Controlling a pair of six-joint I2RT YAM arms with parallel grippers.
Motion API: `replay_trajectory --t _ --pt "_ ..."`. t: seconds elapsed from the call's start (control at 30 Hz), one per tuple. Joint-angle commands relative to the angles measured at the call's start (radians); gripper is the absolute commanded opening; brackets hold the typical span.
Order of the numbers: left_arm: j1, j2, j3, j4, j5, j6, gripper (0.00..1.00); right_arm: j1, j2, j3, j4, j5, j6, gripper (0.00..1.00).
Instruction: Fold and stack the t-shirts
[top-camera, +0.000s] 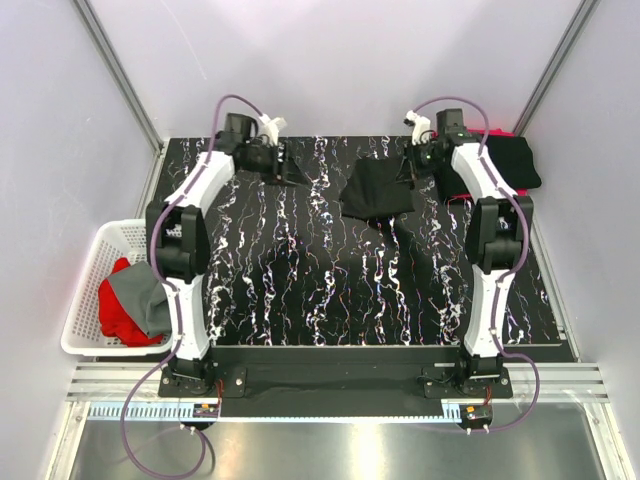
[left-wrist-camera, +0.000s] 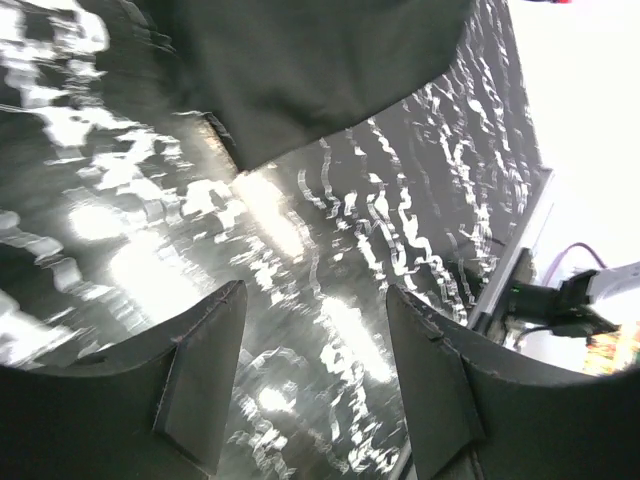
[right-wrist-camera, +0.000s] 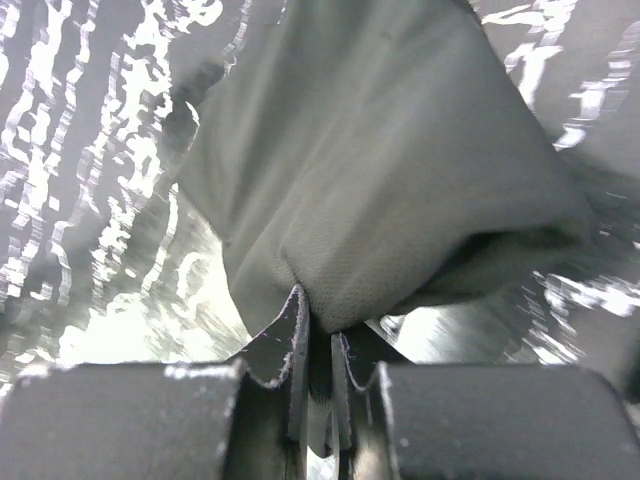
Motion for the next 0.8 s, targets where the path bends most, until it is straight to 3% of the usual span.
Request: replay_trajectory --t 0.0,0.17,0.23,0.37,0.47,0.77 --pt "0.034 -0.036 0.032 -0.106 -0.057 0.130 0.62 -0.027 -0.092 0.030 -0.076 0.110 -0.146 0.00" --pt "0.050 -0.043 0.046 -0.139 -0.075 0.153 0.62 -0.047 -0.118 0.091 -0.092 0.207 -0.246 0.00" --pt "0.048 -0.042 0.048 -0.136 -0.065 0.142 0.62 -0.058 -0.070 0.166 -0.176 0.225 -0.309 0.00" --pt "0.045 -0.037 0.051 -0.130 -0.062 0.135 0.62 -0.092 0.070 0.506 -0.356 0.237 -0.361 0.00" --pt "0.042 -0.037 0.049 -0.125 -0.067 0.135 0.62 -0.103 0.144 0.666 -0.422 0.260 -0.396 0.00" --pt "0.022 -0.037 0.048 -0.120 -0.070 0.136 0.62 -0.116 0.135 0.682 -0.409 0.314 -0.469 0.00"
